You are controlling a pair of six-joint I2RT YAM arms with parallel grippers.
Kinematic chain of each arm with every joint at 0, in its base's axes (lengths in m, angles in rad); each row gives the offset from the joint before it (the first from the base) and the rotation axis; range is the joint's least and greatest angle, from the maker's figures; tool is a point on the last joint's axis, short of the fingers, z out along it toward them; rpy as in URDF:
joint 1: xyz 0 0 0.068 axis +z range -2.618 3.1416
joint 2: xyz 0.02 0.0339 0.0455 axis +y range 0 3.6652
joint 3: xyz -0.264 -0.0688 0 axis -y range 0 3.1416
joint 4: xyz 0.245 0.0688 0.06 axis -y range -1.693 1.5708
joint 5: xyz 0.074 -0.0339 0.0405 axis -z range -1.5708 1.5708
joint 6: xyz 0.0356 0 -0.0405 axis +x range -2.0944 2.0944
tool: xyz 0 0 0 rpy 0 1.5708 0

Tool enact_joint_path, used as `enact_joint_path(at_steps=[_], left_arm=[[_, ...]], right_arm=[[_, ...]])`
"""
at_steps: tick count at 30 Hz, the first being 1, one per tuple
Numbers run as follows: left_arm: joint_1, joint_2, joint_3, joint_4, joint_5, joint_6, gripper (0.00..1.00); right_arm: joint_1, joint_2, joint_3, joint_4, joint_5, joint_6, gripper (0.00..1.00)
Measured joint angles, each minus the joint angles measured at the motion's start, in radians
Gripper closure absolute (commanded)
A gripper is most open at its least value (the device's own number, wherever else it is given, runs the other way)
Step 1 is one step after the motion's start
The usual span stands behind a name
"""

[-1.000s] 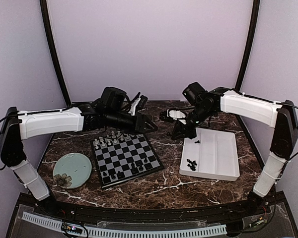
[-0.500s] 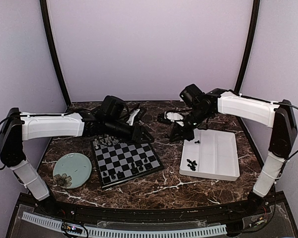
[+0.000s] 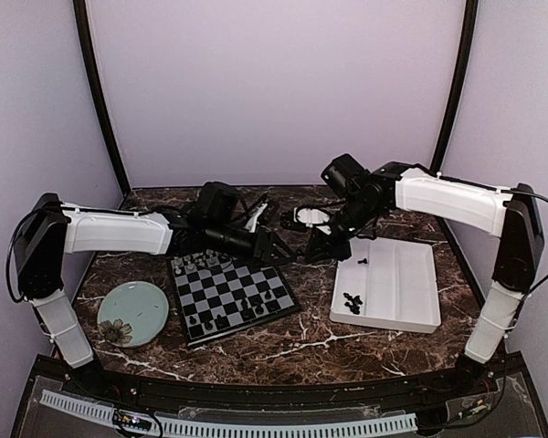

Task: Set up the chess pieces on the board
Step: Pass from the right arm to the left

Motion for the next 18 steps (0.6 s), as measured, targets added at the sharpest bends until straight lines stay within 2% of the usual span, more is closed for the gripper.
enact_joint_path(at_steps=[8, 18], left_arm=[[0.000, 0.016, 0.008, 0.056, 0.032, -0.018, 0.63], [0.000, 0.040, 0.011, 0.071, 0.044, -0.033, 0.74]], right_arm=[[0.025, 0.000, 0.005, -0.020, 0.016, -0.013, 1.00], [0.034, 0.000, 0.010, -0.031, 0.026, -0.023, 1.00]])
